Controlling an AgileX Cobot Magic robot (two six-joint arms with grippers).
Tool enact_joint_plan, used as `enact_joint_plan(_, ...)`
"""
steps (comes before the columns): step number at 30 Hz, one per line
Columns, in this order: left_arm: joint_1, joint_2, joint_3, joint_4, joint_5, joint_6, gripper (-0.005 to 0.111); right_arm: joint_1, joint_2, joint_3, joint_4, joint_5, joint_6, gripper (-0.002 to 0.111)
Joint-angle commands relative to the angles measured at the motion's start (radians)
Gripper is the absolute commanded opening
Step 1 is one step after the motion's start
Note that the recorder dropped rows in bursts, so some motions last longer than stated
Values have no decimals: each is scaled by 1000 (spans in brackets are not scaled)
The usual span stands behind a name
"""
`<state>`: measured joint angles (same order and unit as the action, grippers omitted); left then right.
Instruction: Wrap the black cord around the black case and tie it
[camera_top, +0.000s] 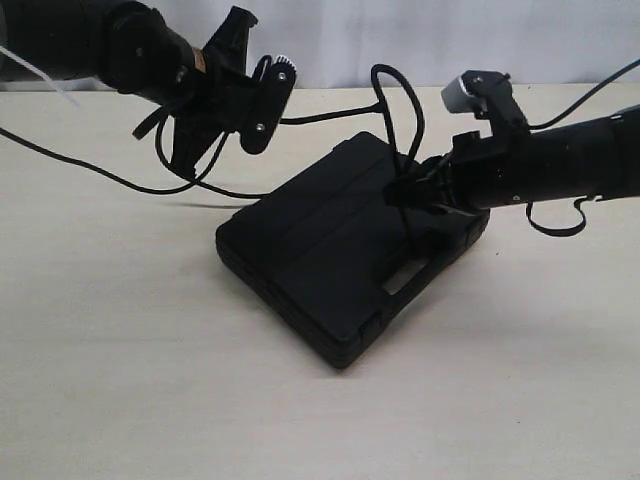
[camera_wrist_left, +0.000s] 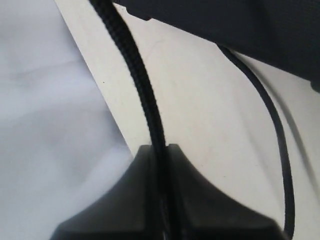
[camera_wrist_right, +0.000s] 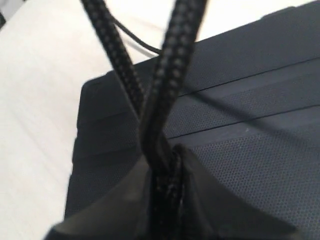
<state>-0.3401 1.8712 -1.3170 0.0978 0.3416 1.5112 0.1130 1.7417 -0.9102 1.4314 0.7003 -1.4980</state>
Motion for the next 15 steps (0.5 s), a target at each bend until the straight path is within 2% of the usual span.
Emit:
enact_joint_plan(1,-6,-5,0,-5,-65,13,0,-51,18,-8,86,98,135,4)
enact_joint_plan(5,-22,-5,0,-5,-82,13,0,-98,81,-10,108,250,160,4)
enact_joint_plan(10,-39,-5,0,-7,-110,15,0,-99,139,-50,101,403,141,4)
enact_joint_plan(15,-46,-5,0,-13,-106,15,0,-99,142,-68,105,429,161,4)
